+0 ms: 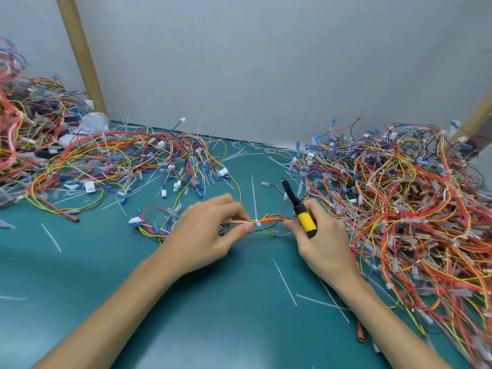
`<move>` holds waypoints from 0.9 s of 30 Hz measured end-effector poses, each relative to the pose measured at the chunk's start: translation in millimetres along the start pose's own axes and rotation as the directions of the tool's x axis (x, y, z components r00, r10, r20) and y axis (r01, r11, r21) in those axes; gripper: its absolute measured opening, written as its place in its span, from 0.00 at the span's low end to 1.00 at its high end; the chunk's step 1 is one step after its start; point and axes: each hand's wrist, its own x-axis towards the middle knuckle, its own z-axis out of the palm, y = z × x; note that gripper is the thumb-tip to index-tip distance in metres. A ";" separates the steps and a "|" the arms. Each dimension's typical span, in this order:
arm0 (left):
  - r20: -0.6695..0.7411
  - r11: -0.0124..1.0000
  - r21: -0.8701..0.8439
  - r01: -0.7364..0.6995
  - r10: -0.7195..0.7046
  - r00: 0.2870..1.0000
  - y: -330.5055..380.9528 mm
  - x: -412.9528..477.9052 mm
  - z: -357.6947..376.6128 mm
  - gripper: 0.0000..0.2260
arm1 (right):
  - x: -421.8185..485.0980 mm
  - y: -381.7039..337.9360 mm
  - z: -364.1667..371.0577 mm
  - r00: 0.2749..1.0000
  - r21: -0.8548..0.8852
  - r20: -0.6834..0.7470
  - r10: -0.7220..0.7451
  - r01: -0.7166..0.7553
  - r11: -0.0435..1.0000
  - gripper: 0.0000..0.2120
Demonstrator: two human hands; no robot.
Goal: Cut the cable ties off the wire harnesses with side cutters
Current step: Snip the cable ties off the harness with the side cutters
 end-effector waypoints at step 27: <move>-0.092 0.891 0.446 -0.090 0.146 0.985 1.2 -1.1 11.5 0.10 | 0.2 1.8 4.5 0.999 -0.121 -0.037 -0.006 0.001 0.993 0.11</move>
